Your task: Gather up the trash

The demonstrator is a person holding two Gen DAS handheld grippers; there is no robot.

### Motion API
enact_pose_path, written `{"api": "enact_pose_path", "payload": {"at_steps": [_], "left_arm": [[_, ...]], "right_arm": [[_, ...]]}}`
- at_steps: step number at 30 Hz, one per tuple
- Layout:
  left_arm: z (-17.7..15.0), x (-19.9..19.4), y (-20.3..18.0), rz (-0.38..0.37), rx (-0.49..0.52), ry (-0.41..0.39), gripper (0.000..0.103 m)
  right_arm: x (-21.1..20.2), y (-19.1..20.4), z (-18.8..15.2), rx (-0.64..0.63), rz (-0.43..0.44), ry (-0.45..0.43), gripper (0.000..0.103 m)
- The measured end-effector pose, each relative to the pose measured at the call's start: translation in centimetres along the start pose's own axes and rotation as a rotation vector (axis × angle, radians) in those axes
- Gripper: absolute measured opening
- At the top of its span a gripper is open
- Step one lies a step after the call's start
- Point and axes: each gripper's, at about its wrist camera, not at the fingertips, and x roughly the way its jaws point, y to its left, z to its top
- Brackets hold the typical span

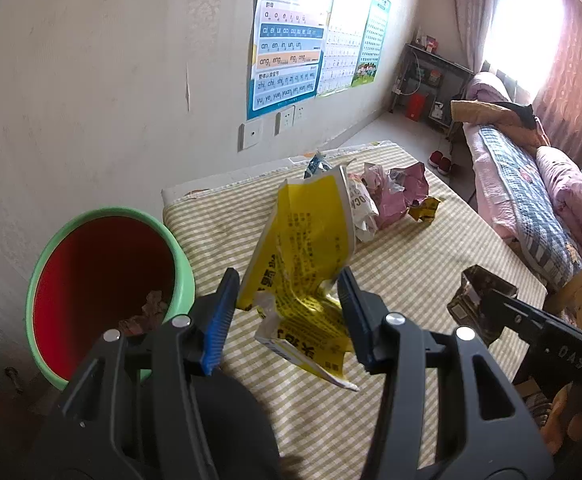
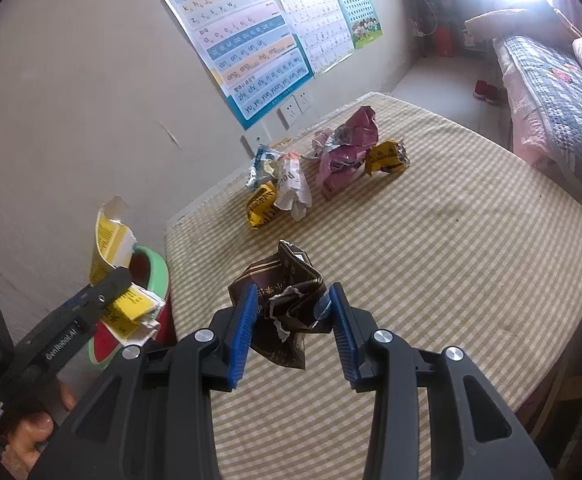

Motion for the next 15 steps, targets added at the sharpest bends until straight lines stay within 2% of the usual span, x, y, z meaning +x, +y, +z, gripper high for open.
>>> {"api": "enact_pose_path", "payload": {"at_steps": [15], "left_arm": [[0.6, -0.6, 4.5, 0.052, -0.076, -0.025, 0.049]], "right_arm": [[-0.3, 3.2, 0.5, -0.035, 0.033, -0.003, 0.037]]}}
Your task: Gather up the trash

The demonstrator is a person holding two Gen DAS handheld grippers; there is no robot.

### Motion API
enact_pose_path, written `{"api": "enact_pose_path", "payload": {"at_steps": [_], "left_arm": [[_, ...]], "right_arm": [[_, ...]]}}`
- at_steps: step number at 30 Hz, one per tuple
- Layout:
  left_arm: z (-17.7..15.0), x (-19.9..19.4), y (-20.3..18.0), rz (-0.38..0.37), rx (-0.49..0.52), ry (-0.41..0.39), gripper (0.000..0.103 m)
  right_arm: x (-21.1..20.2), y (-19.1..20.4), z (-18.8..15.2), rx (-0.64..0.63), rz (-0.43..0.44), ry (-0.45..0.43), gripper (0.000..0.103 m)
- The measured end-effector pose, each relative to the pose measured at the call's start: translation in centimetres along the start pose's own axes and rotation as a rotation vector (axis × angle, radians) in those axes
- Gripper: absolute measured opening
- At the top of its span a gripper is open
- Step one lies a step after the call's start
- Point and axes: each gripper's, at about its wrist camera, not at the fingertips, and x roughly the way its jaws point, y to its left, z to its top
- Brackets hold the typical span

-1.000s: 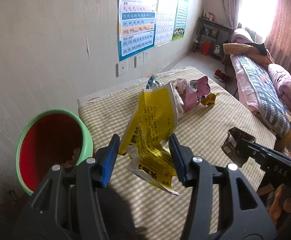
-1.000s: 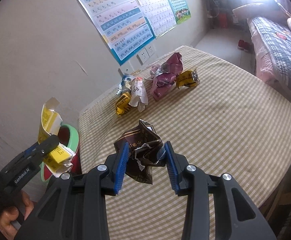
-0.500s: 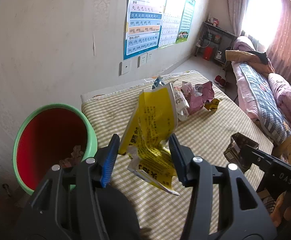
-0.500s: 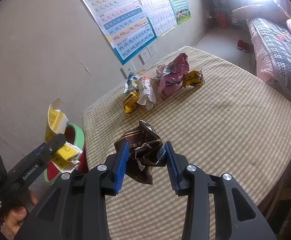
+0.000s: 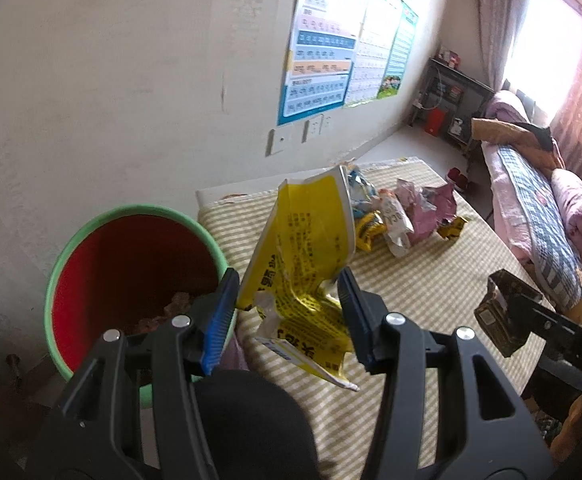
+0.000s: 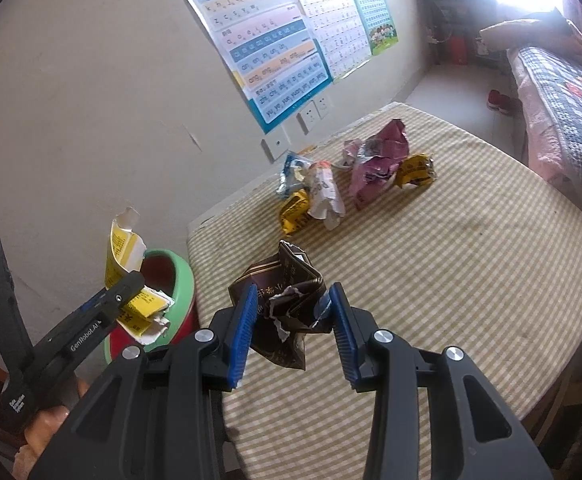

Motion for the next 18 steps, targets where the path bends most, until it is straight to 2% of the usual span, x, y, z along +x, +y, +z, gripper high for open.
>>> {"api": "enact_pose_path", "payload": {"at_steps": [9, 18], "left_arm": [[-0.1, -0.1, 2.6, 0.04, -0.032, 0.008, 0.049], [0.1, -0.5, 3.7, 0.053, -0.046, -0.002, 0.049]], "right_arm": [[1.3, 2.0, 0.1, -0.022, 0.035, 0.03, 0.037], [1.7, 4.7, 1.2, -0.061, 0.083, 0.023, 0.037]]}}
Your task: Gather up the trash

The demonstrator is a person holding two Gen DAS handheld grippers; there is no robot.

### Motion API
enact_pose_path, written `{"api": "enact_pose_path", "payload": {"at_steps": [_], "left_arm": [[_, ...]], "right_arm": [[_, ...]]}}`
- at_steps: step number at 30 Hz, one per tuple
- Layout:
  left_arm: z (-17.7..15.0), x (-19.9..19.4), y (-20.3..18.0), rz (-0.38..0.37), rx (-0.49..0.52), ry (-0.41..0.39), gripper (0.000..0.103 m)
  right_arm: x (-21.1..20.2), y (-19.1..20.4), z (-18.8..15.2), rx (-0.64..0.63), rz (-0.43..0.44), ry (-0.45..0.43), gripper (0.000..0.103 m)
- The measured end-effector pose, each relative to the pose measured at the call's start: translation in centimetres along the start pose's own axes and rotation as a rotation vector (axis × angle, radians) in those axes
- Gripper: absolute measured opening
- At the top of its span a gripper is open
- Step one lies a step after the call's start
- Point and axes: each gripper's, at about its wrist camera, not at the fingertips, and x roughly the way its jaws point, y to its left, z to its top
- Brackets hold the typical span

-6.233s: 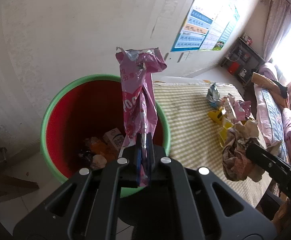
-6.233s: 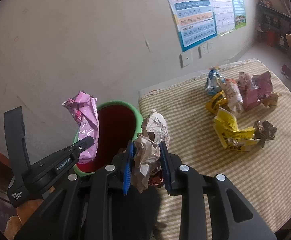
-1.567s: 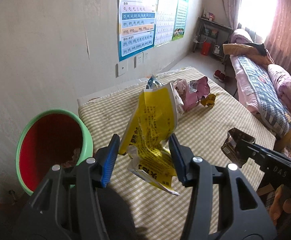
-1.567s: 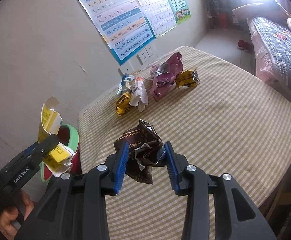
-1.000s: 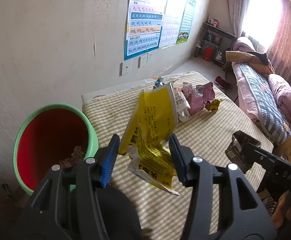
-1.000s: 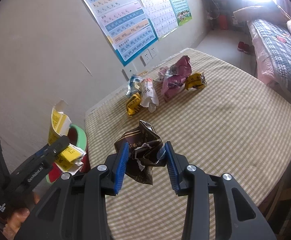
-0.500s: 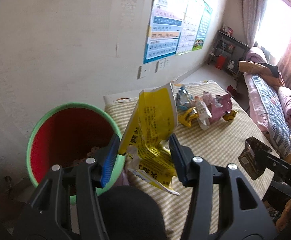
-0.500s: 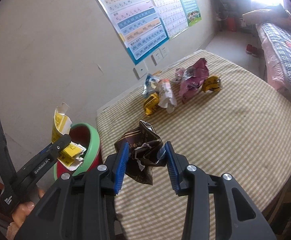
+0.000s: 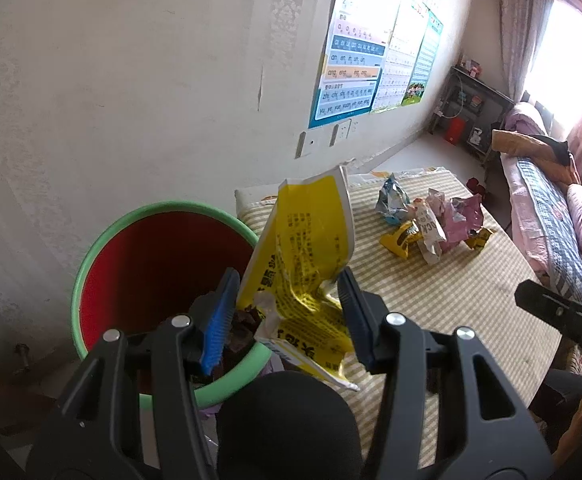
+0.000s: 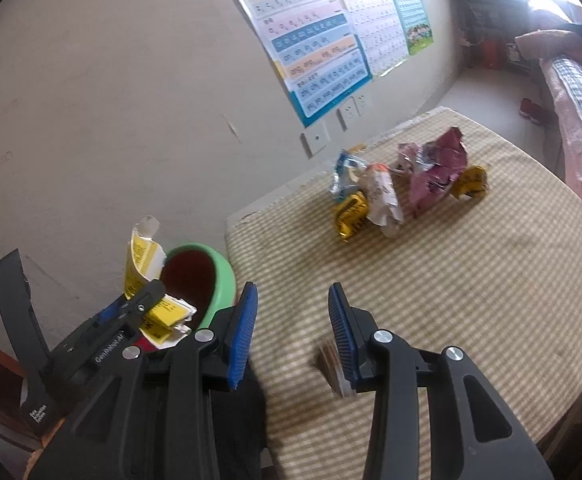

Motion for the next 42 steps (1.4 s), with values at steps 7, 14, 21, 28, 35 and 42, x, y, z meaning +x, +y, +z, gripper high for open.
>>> {"api": "enact_pose_path", "payload": {"at_steps": [7, 14, 21, 28, 35, 42], "left_arm": [[0.1, -0.2, 1.4, 0.016, -0.026, 0.0, 0.049], [-0.2, 0.1, 2.1, 0.003, -0.046, 0.014, 0.049], [-0.6, 0.6, 2.1, -0.008, -0.047, 0.037, 0.049], [-0.8, 1.0, 3.0, -0.003, -0.069, 0.049, 0.049], [-1.0, 1.5, 4.1, 0.005, -0.094, 0.06, 0.049], [-0.9, 1.9, 5.5, 0.028, -0.112, 0.064, 0.049]], "right_arm": [[0.9, 1.1, 0.1, -0.049, -0.017, 0.009, 0.037], [3.2, -4.3, -1.9, 0.076, -0.124, 0.099, 0.055], [7.5, -4.9, -3.5, 0.055, -0.11, 0.231, 0.057], [10.8, -5.2, -3.8, 0.099, -0.099, 0.297, 0.04], [10.3, -3.4, -3.4, 0.045, -0.08, 0.264, 0.004], [9.0, -1.6, -2.7, 0.047, -0.015, 0.229, 0.004]]}}
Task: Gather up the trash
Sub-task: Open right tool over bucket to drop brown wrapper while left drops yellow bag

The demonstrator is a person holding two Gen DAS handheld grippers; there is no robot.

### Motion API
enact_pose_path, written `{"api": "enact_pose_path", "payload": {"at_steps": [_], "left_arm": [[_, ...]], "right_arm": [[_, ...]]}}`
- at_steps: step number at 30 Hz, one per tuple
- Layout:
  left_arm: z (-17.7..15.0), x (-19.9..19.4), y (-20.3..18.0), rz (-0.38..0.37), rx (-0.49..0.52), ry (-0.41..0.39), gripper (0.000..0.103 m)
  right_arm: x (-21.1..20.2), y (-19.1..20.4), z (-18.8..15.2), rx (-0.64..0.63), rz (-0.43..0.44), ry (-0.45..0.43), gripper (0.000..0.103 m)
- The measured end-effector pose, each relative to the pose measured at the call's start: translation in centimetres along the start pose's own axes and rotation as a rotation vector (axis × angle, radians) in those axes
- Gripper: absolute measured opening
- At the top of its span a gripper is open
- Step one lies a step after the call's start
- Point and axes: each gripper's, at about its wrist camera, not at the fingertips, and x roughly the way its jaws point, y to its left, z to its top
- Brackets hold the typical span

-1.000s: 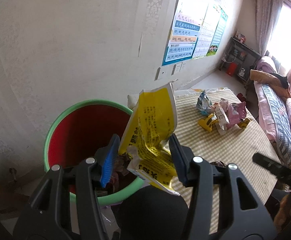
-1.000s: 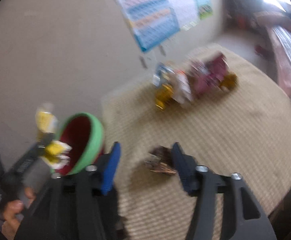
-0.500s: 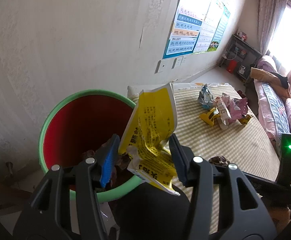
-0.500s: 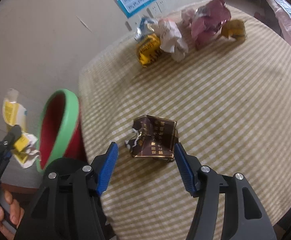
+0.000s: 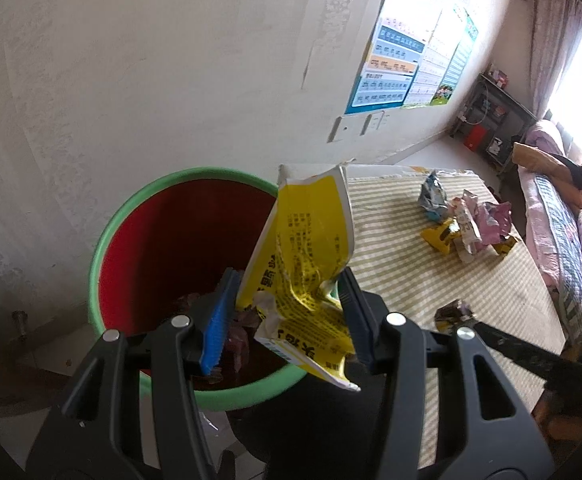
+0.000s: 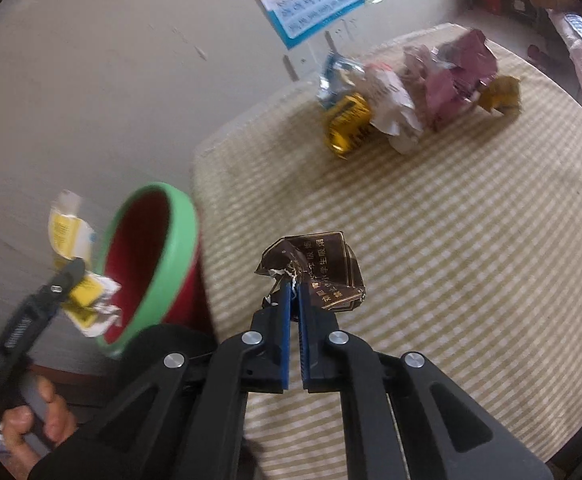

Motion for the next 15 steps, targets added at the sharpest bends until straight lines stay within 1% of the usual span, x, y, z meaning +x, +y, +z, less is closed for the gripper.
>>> {"api": "enact_pose_path", "payload": {"at_steps": [3, 6, 11, 15], "left_arm": [[0.1, 0.3, 0.9, 0.023, -0.016, 0.002, 0.049], [0.3, 0.5, 2.4, 0.057, -0.036, 0.001, 0.049], [0.3, 1.1, 4.7, 0.103, -0.069, 0.022, 0.049], [0.2, 1.4, 5.5, 0.122, -0.071, 0.035, 0.049]], "right_arm": [[-0.9, 2.2, 0.6, -0.036, 0.049, -0.017, 0.004], [-0.7, 4.3, 1.3, -0.066, 0.099, -0.019, 0.004], [0.6, 8.6, 2.1, -0.105, 0.197, 0.004, 0.004], [1.7, 11.7, 2.8, -0.151, 0.243, 0.021, 0.004]]}}
